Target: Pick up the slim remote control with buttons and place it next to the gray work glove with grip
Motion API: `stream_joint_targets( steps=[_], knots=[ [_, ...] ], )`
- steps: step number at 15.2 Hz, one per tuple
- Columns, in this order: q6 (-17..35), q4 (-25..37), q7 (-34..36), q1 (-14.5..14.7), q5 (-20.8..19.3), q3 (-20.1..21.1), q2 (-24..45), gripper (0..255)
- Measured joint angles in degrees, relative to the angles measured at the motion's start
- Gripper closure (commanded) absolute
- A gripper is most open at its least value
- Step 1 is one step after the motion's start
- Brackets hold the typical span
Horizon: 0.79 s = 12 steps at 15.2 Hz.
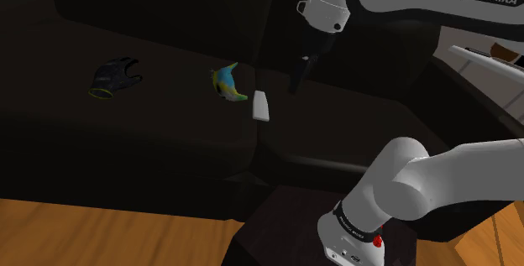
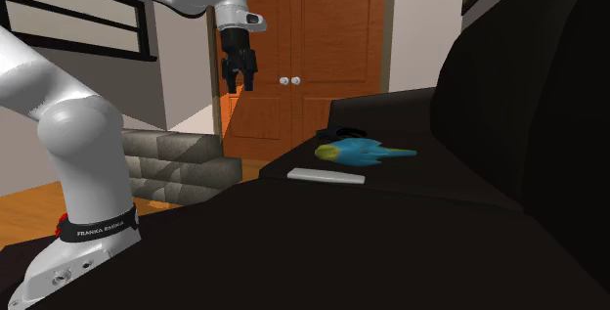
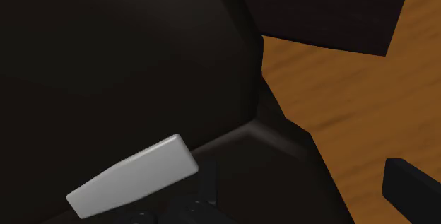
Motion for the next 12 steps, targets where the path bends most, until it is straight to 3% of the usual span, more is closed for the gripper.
stream_joint_targets(
  steps=[3,12],
  knots=[
    [2.18,-0.06,2.24,-1.10,0.12,0.22,2.29,0],
    [14.80,3.54,18.70,-8.49,0.26,1.08,19.43,0]
  ],
)
